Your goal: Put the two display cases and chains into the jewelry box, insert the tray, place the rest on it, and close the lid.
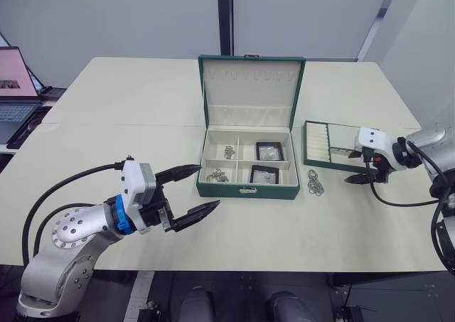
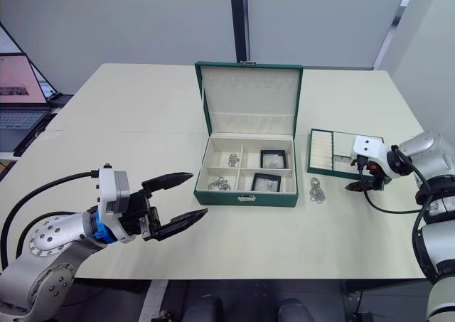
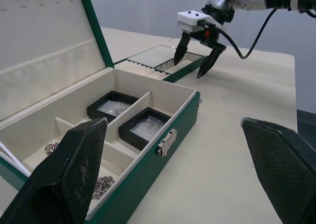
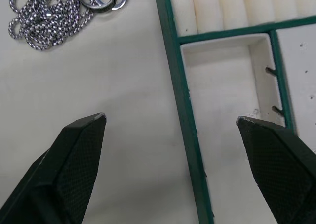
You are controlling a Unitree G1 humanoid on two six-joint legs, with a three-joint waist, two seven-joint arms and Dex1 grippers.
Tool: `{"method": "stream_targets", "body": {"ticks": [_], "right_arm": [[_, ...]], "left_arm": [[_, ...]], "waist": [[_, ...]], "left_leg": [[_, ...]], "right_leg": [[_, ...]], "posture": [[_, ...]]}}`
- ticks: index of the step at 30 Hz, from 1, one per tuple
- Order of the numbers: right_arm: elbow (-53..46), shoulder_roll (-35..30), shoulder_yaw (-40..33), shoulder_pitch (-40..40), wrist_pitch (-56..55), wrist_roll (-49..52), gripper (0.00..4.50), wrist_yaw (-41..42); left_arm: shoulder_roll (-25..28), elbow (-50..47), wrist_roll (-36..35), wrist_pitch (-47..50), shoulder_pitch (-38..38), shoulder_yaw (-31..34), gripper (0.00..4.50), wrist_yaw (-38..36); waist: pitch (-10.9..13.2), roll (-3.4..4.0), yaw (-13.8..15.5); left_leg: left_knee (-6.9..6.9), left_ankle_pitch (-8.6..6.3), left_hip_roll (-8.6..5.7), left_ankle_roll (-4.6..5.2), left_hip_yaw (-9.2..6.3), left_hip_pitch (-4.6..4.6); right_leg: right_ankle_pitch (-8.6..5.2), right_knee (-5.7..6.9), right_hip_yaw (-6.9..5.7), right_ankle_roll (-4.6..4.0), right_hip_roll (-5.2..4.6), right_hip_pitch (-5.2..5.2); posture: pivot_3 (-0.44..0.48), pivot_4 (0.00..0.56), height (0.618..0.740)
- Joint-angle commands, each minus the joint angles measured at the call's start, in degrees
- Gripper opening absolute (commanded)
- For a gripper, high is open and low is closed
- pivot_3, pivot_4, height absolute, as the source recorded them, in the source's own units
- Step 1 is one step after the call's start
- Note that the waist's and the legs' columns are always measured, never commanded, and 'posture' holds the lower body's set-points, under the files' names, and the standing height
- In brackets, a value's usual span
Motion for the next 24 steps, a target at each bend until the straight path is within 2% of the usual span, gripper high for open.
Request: {"method": "stream_targets", "body": {"ticks": [1, 9, 12, 14, 17, 24], "right_arm": [[1.9, -0.3, -1.5, -2.6, -1.8, -0.8, 4.49, -0.4], [5.4, 0.7, -2.3, -4.0, -3.1, -1.4, 4.49, -1.6], [5.9, 1.0, -2.5, -4.2, -3.3, -1.5, 3.61, -1.6], [6.4, 1.3, -2.7, -4.3, -3.5, -1.6, 2.82, -2.0], [7.1, 1.7, -2.9, -4.3, -4.0, -1.8, 1.91, -2.7], [8.1, 2.1, -4.0, -4.6, -4.5, -2.4, 0.12, -3.5]], "left_arm": [[0.3, -2.3, 0.0, -1.4, 0.4, 1.2, 4.5, -0.1], [0.6, -2.8, -0.1, -1.4, 1.0, 1.2, 4.5, 0.1], [0.7, -2.8, -0.1, -1.4, 0.8, 1.3, 4.5, 0.1], [0.9, -2.7, -0.1, -1.2, 0.5, 1.3, 4.5, 0.2], [1.1, -2.7, -0.2, -1.1, 0.2, 1.3, 4.5, 0.2], [1.5, -2.7, -0.4, -0.8, -0.1, 1.4, 4.5, 0.3]], "waist": [[0.1, 0.08, -0.1], [0.1, 0.11, -0.4], [0.1, 0.11, -0.6], [0.1, 0.11, -0.7], [0.1, 0.11, -0.7], [0.1, 0.11, -0.8]], "left_leg": [[0.0, 0.0, 0.0, 0.0, 0.0, 0.03], [0.0, 0.0, 0.0, 0.0, -0.01, 0.08], [0.0, 0.0, 0.0, -0.01, -0.02, 0.08], [0.0, 0.0, 0.0, -0.01, -0.01, 0.08], [0.0, 0.0, 0.0, -0.01, -0.02, 0.08], [0.0, 0.01, 0.0, -0.01, -0.02, 0.08]], "right_leg": [[0.0, 0.0, 0.0, 0.0, 0.0, 0.04], [0.0, -0.02, -0.02, 0.0, 0.0, 0.13], [0.0, -0.02, -0.02, 0.0, 0.0, 0.13], [0.0, -0.02, -0.02, 0.0, 0.0, 0.14], [0.0, -0.02, -0.03, 0.0, 0.0, 0.15], [0.0, -0.03, -0.04, 0.0, 0.0, 0.15]], "posture": [[0.0, 0.15, 0.74], [0.0, 0.15, 0.74], [0.0, 0.15, 0.74], [0.0, 0.15, 0.74], [0.0, 0.15, 0.74], [0.0, 0.15, 0.74]]}}
